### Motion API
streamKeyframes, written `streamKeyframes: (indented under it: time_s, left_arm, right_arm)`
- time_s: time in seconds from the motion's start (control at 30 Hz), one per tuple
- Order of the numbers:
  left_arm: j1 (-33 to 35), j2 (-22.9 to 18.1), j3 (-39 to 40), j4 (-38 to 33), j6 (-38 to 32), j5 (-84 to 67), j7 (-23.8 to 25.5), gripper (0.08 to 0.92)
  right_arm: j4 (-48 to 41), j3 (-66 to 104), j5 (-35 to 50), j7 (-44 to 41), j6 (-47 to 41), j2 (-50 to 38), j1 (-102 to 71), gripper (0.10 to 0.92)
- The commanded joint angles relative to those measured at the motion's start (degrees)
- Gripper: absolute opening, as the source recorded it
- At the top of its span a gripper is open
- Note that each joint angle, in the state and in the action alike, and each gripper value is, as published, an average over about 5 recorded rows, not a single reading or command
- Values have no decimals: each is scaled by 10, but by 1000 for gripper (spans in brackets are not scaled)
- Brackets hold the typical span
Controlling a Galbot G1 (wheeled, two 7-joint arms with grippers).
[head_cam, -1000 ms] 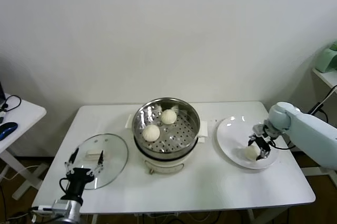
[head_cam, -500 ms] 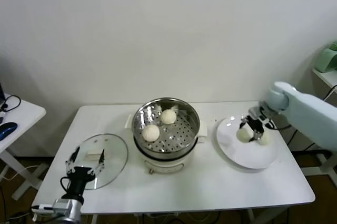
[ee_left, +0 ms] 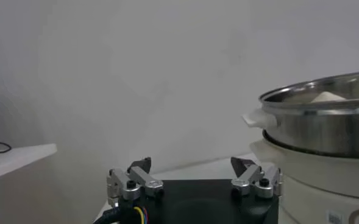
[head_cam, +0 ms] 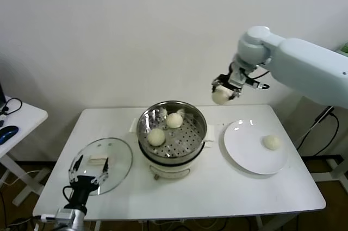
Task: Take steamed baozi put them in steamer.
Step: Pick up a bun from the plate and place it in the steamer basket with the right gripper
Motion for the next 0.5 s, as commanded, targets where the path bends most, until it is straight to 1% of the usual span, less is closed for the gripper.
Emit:
streamKeyframes:
  time_s: [0.03, 0.3, 0.5]
  left_arm:
    - [8, 6, -1, -3, -1, 0, 0, 823]
    - [23, 9, -5, -10, -1, 1, 0, 823]
    - [35, 6, -2, -15, -2, 3, 1, 823]
  right_arm:
    - [166, -13, -125, 5, 83, 87, -1, 679]
    - [147, -14, -184, 14, 125, 158, -77, 679]
    - [127, -41, -197, 21, 154, 185, -94, 679]
